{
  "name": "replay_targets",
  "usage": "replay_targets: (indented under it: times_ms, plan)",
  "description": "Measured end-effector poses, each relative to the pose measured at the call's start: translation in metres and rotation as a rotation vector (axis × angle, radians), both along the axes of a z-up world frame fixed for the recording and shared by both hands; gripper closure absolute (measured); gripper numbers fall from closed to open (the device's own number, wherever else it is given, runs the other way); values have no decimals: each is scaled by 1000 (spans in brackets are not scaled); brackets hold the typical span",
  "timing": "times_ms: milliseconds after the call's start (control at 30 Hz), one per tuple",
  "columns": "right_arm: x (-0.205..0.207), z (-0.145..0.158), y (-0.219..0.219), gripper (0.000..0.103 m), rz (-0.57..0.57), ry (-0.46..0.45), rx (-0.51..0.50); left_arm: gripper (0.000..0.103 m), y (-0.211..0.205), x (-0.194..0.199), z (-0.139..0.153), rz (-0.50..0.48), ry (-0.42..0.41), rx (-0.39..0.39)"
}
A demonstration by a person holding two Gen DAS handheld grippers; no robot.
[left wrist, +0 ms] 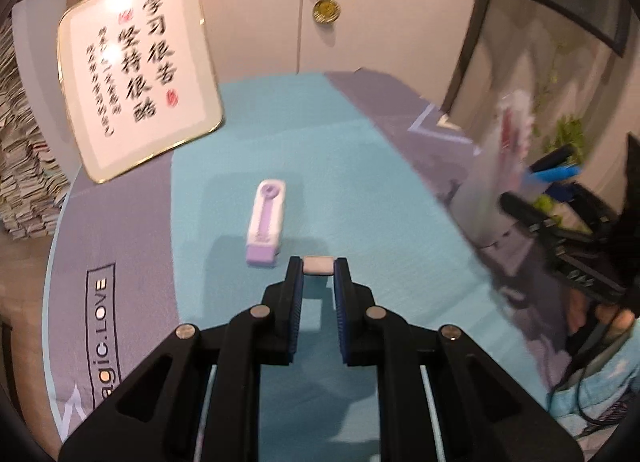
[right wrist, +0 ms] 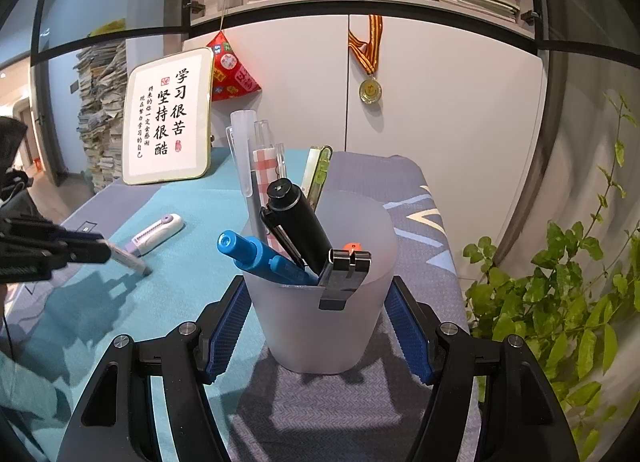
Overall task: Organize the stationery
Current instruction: 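Carry the white eraser over the cup and release it with the left tool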
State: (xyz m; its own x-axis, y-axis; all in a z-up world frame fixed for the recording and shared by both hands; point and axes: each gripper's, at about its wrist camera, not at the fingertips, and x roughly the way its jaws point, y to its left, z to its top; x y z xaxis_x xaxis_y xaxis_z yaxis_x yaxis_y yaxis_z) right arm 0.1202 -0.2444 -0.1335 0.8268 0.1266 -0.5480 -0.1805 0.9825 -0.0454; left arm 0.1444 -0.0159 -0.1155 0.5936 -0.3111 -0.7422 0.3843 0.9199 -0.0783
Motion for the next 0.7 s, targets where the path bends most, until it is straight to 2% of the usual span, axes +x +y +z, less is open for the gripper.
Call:
replay_targets:
  times_ms: [167, 467, 600, 700]
  plan:
    - [0, 0, 0, 33, -1, 1, -3, 90, -10, -8, 25, -50, -29, -57]
    - [1, -1, 1, 33, -1, 2, -5, 90, -47, -30, 99, -257, -165, -262]
    - [1, -1, 1, 33, -1, 2, -5, 90, -71, -26, 116, -316, -205, -287]
    - [1, -1, 1, 33, -1, 1, -8, 90, -91, -12, 116, -353, -179, -270]
